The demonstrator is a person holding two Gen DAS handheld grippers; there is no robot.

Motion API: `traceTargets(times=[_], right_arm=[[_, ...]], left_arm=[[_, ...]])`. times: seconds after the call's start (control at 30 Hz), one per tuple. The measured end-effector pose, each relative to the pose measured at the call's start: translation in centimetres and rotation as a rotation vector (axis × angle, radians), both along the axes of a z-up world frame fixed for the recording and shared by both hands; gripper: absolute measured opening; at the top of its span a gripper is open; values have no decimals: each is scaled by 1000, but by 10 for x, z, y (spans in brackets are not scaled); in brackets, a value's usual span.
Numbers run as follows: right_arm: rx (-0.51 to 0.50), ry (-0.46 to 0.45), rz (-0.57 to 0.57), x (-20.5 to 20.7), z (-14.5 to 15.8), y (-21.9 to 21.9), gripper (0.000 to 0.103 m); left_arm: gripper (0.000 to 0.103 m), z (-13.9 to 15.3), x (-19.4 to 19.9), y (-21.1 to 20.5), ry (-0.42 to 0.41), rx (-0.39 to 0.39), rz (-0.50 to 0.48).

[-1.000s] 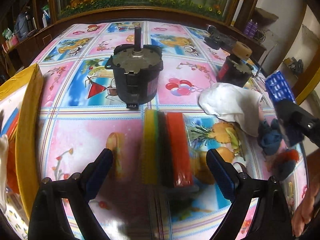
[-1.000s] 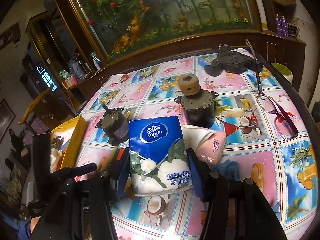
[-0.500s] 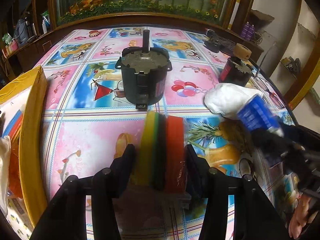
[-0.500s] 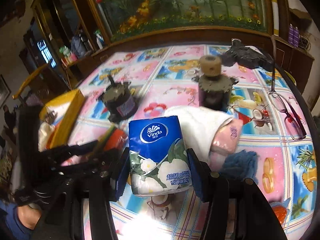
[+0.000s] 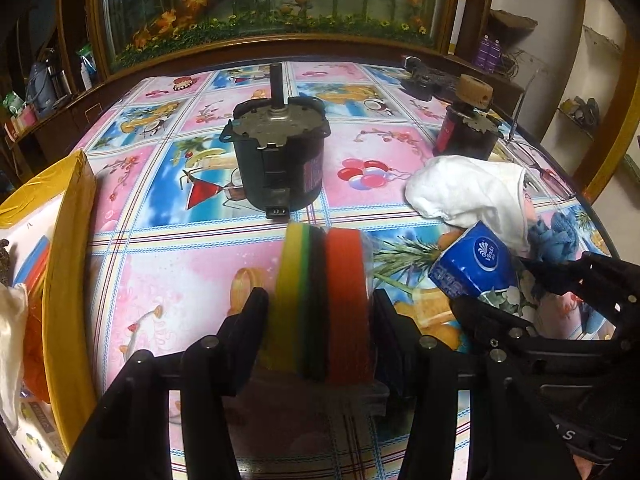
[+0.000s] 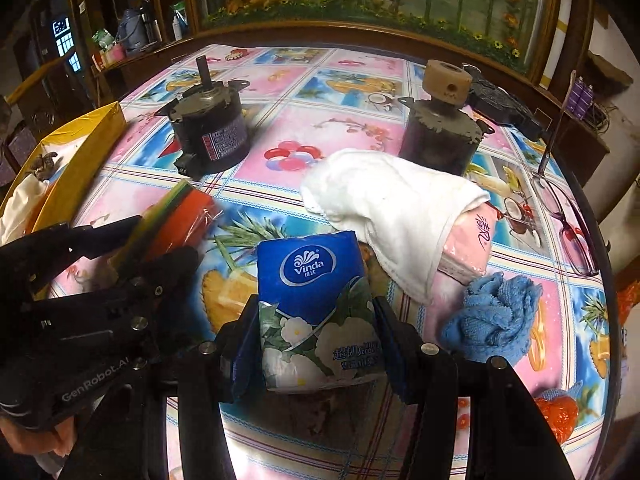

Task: Organize soft objects
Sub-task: 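Lift and carry the sponges and Vinda pack toward the yellow box with both grippers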

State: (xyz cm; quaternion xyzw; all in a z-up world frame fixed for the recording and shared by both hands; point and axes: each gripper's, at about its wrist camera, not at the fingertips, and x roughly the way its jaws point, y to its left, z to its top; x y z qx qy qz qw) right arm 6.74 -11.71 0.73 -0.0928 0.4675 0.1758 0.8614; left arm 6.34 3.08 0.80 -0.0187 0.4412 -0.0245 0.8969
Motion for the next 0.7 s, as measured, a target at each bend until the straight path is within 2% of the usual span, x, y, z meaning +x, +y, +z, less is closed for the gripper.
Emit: traceTargets(times=[0.23, 0.3, 0.47, 0.7], right_arm=[[16, -5, -3, 0, 1, -2, 58], [25, -9, 8, -3, 4, -1, 58], [61, -36, 8, -6, 11, -3, 58], [124, -93, -2, -13, 27, -9, 58]], left_arm=[[51, -1, 0, -2, 0, 23, 4], [41, 0, -1, 1, -6, 16, 17], [39, 3, -2, 6, -17, -10, 26], [38, 26, -15, 12, -147, 7, 73]])
